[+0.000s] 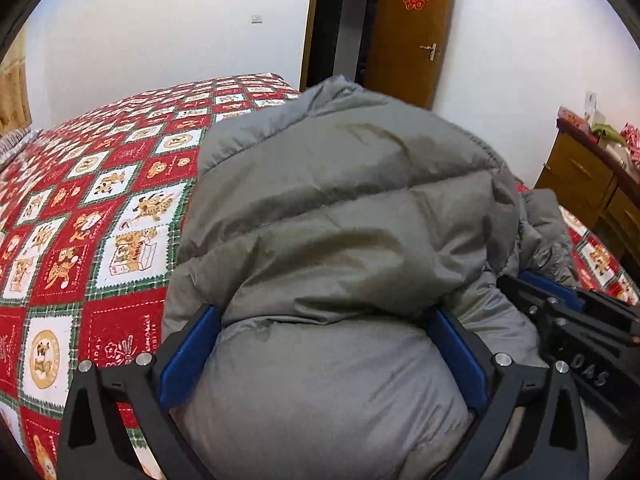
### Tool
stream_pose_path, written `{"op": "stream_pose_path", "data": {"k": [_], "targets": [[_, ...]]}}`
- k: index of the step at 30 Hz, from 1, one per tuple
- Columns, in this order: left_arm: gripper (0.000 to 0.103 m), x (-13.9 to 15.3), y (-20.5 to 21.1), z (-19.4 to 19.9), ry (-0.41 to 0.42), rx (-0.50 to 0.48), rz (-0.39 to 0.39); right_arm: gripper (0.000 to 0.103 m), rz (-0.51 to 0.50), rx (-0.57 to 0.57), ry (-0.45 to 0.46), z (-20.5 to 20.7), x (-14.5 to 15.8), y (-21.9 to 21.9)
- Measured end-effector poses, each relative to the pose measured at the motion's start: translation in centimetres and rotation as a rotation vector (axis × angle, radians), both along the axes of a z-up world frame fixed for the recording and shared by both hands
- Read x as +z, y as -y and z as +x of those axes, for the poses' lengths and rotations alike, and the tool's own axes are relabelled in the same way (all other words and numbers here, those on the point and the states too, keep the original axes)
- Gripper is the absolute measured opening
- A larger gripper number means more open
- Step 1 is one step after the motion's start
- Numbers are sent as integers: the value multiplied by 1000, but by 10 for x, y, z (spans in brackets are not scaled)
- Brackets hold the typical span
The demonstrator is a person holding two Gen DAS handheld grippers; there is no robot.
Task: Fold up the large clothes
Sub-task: 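Lower the folded jacket onto the quilt and open both grippers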
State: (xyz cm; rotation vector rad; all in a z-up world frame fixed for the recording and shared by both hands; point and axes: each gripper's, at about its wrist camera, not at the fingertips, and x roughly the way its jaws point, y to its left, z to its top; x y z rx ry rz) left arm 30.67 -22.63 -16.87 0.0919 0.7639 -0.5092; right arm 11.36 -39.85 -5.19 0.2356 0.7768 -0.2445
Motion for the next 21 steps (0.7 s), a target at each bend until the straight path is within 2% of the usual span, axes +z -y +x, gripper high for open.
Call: {"op": "stream_pose_path", "data": {"k": [4, 9, 11, 12, 13, 14, 15, 16, 21], "targets": [[102, -1, 2, 1, -12, -4, 23, 25, -34, -4, -16, 3, 0, -5], [102, 14, -5, -7, -67, -30, 85, 27, -153, 6, -34, 0, 5, -23], [102, 25, -18, -18, -73, -36, 78, 30, -229, 20, -37, -10, 11, -35], [102, 34, -26, -29, -52, -33, 76, 34, -268, 23, -28, -19, 16, -41], [102, 40, -31, -37, -27, -28, 84, 50, -302, 17, -11, -31, 24, -47], [102, 44, -34, -43, -10, -24, 95, 73, -315, -4, 9, -42, 31, -51], [102, 49, -38, -52, 13, -16, 116, 83, -313, -23, 24, -51, 37, -53], [102, 52, -41, -59, 28, -9, 126, 89, -307, -55, 39, -64, 44, -55], [102, 66, -56, -90, 57, 15, 142, 89, -228, -98, 46, -102, 53, -56]]}}
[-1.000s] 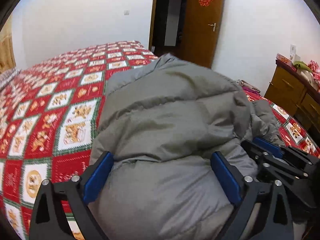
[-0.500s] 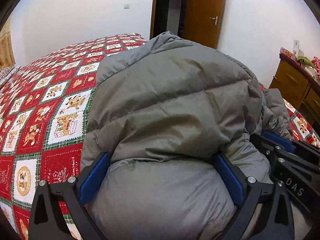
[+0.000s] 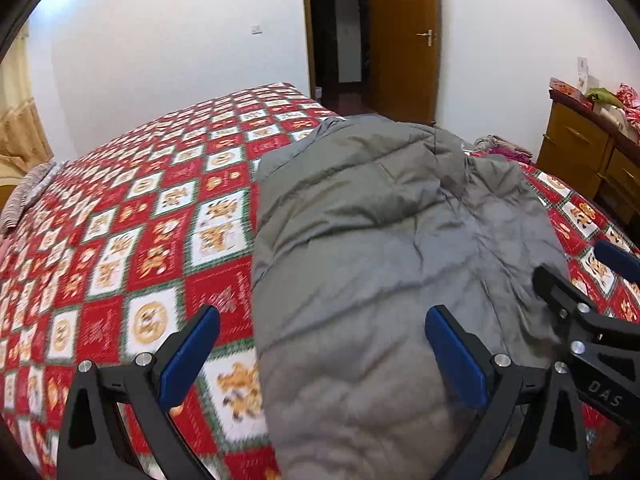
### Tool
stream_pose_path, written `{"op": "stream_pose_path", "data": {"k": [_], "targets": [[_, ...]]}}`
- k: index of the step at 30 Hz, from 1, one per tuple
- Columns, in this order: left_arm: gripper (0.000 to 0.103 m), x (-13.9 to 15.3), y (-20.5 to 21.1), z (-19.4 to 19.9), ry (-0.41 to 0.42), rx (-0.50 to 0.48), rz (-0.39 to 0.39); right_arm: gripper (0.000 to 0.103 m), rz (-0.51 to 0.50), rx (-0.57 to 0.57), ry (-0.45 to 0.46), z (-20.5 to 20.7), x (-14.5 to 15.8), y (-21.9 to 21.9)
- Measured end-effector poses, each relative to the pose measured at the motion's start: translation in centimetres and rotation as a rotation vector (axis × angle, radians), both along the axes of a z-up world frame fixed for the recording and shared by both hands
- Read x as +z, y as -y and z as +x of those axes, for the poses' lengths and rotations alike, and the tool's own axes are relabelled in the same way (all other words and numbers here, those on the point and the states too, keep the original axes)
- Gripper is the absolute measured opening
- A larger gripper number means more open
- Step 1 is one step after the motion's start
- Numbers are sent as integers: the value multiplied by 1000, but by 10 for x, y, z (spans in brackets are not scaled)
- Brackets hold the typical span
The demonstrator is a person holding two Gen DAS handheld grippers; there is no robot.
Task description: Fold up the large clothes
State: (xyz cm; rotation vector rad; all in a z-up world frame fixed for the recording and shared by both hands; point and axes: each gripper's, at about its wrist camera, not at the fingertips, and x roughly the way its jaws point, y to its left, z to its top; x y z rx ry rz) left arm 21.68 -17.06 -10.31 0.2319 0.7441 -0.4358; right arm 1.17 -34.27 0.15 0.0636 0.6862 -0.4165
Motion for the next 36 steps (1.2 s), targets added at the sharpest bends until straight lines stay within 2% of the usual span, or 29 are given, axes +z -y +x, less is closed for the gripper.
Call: {"op": "stream_pose_path", "data": {"k": [3, 6, 12, 16, 20, 25, 28, 30, 36], "targets": [[102, 2, -10, -18, -2, 2, -13, 89, 27, -23, 8, -16, 1, -1], [102, 0, -19, -33, -15, 9, -9, 94, 63, -58, -8, -34, -4, -1], [102, -4, -40, -64, -13, 40, 35, 100, 145, -109, -31, -71, -10, -6], [102, -1, -60, -87, -14, 64, -9, 100, 196, -126, -27, -101, -18, -11], [102, 13, -85, -110, 3, 88, -63, 100, 198, -135, 11, -129, -13, -19], [102, 37, -102, -141, 119, 104, -35, 100, 134, -126, 105, -162, 15, -39], [102, 51, -114, -160, 169, 104, -61, 101, 132, -83, 203, -176, 46, -51], [102, 59, -119, -170, 203, 108, -55, 103, 84, -76, 258, -185, 64, -64], [102, 85, -129, -193, 287, 121, -62, 103, 2, -29, 356, -203, 92, -89]]}}
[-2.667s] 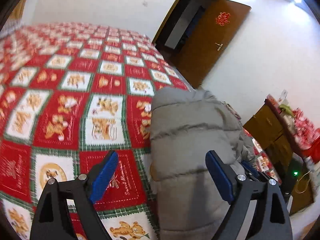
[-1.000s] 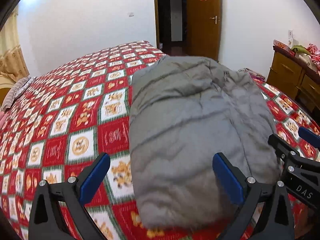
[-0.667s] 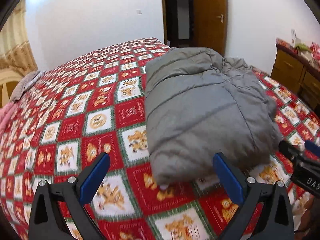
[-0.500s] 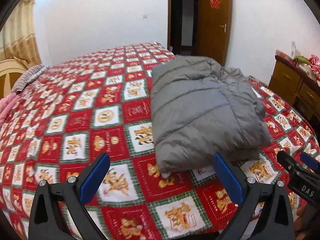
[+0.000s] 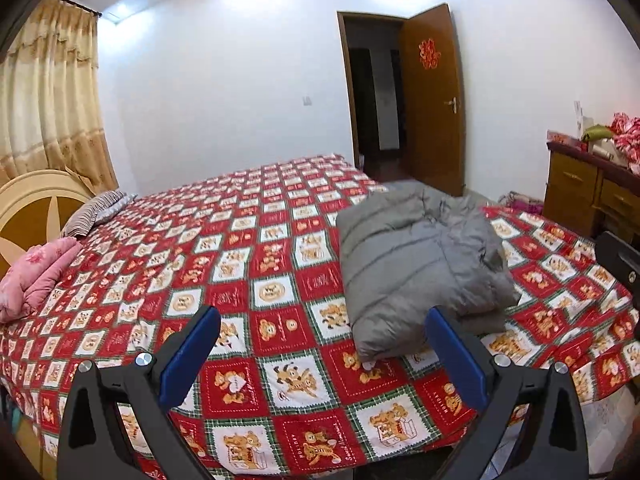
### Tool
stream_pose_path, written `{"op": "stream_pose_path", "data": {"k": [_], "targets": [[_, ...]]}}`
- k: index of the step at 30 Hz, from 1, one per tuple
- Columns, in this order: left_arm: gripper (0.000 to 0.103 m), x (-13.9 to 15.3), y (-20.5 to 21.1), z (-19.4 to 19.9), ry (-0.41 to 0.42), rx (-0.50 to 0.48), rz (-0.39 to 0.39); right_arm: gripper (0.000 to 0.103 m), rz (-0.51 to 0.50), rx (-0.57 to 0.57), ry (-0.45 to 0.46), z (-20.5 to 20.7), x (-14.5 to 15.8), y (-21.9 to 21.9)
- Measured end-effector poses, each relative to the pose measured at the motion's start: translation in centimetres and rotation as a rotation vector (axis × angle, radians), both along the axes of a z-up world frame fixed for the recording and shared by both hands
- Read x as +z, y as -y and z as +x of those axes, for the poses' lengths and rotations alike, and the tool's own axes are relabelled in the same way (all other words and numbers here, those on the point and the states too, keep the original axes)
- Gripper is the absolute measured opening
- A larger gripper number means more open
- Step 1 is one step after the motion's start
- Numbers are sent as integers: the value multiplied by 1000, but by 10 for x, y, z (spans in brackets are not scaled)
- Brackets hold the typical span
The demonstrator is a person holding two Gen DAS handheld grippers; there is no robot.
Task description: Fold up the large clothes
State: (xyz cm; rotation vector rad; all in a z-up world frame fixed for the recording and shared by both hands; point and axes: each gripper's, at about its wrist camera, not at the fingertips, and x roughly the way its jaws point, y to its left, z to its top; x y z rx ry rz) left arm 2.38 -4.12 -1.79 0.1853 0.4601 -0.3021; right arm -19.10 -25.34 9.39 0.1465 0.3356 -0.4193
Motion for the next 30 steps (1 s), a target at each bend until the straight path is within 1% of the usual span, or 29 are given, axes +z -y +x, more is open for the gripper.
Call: {"op": "stream_pose_path", "data": {"k": [3, 6, 9, 11, 18, 30], "targets": [[102, 8, -4, -5, 16, 9, -18, 103, -7, 17, 34, -6, 6, -7], [102, 11, -4, -9, 24, 9, -27, 103, -20, 1, 64, -10, 8, -4], [102, 14, -6, -12, 36, 6, -47, 103, -5, -13, 82, -13, 8, -2], [102, 14, -6, -13, 34, 2, -57, 103, 7, -14, 83, -13, 6, 0], [102, 11, -2, -13, 19, -3, -46, 103, 21, -10, 66, -11, 1, 0], [102, 10, -2, -11, 10, -4, -49, 103, 25, -5, 63, -10, 2, 0]]}}
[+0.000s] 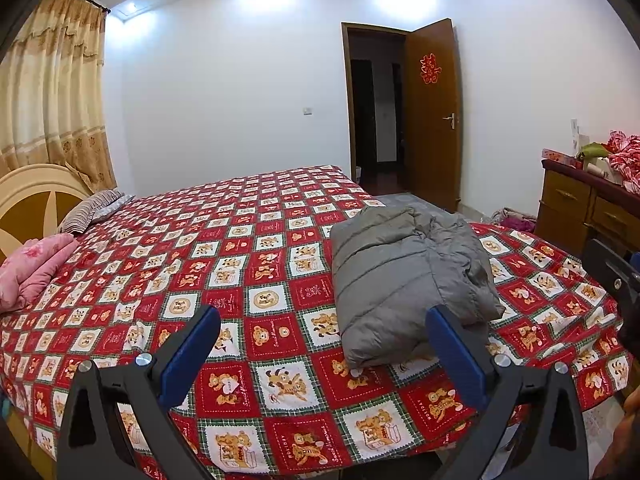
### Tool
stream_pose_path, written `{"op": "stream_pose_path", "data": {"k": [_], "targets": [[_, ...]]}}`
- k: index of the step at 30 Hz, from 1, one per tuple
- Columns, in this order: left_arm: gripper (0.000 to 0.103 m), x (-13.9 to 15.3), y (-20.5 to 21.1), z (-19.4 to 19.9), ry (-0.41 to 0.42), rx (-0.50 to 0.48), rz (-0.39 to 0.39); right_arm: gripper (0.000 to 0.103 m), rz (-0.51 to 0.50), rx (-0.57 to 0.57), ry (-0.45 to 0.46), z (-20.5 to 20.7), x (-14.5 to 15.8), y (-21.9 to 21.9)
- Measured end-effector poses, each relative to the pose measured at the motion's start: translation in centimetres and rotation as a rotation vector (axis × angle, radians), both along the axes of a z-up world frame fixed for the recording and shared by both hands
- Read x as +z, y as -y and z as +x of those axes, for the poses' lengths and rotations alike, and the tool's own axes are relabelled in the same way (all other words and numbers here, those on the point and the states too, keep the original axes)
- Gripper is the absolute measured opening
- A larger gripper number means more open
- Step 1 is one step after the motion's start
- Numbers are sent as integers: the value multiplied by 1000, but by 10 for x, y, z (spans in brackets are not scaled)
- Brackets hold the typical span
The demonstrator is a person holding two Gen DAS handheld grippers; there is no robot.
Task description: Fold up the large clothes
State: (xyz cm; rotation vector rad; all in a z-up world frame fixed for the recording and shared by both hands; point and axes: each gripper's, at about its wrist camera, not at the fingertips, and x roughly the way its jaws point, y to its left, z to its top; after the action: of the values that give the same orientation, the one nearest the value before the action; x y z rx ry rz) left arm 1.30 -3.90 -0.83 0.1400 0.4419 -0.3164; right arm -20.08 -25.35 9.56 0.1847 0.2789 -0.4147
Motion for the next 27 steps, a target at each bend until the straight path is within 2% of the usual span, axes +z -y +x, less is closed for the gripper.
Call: {"op": "stream_pose_path", "data": {"k": [27], "targets": [[102, -2, 1, 1, -1, 13, 10, 103, -4, -2, 3, 2, -1, -2]]}}
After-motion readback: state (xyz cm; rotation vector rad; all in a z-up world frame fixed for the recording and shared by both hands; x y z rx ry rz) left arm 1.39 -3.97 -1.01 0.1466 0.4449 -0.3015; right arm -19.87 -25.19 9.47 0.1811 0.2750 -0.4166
